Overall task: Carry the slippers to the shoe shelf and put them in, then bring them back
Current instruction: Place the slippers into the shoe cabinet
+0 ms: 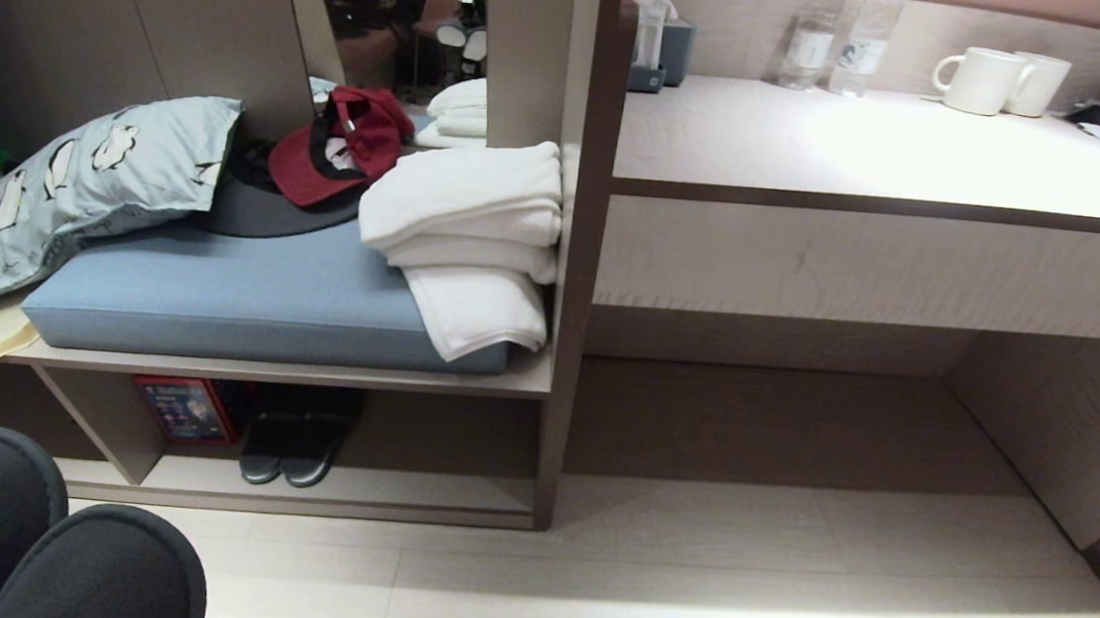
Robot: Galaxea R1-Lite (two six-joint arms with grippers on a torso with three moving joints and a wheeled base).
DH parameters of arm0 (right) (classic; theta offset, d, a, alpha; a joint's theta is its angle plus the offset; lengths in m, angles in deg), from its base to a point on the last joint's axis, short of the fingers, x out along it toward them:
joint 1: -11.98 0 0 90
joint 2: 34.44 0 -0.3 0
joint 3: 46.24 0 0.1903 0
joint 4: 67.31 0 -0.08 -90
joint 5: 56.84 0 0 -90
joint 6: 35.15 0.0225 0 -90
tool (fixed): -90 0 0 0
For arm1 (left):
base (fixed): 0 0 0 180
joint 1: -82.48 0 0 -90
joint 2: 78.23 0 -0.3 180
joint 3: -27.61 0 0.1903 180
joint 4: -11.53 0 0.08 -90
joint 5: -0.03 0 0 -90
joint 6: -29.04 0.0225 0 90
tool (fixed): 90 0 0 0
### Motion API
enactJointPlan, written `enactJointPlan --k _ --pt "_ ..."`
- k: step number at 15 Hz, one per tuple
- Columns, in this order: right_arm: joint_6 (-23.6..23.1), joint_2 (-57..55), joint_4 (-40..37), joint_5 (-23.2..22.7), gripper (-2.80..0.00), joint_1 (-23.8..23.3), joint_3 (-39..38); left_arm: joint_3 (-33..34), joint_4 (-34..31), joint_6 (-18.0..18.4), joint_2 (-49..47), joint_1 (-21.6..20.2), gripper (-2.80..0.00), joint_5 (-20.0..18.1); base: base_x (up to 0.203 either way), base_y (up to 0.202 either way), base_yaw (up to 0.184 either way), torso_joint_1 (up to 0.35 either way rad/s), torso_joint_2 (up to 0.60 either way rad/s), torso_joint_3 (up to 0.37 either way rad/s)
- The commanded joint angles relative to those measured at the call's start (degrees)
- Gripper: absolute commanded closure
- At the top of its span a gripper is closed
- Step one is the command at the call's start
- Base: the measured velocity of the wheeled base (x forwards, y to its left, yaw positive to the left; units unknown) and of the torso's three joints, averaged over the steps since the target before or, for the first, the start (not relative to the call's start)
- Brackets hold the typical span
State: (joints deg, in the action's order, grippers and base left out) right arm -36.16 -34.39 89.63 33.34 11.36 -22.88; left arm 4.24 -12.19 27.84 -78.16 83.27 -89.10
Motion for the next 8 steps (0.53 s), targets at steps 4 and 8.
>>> enactJointPlan --k 4,8 --pt "-0.04 2.24 0.02 -0.01 0.00 0.01 -2.29 0.00 0.00 0.05 0.01 0.00 0.00 0.10 0.000 0.000 0.000 0.003 0.00 -0.133" --pt "-0.04 2.24 0.05 -0.01 0.00 0.01 -2.29 0.00 0.00 0.05 0.01 0.00 0.00 0.10 0.000 0.000 0.000 0.002 0.00 -0.192"
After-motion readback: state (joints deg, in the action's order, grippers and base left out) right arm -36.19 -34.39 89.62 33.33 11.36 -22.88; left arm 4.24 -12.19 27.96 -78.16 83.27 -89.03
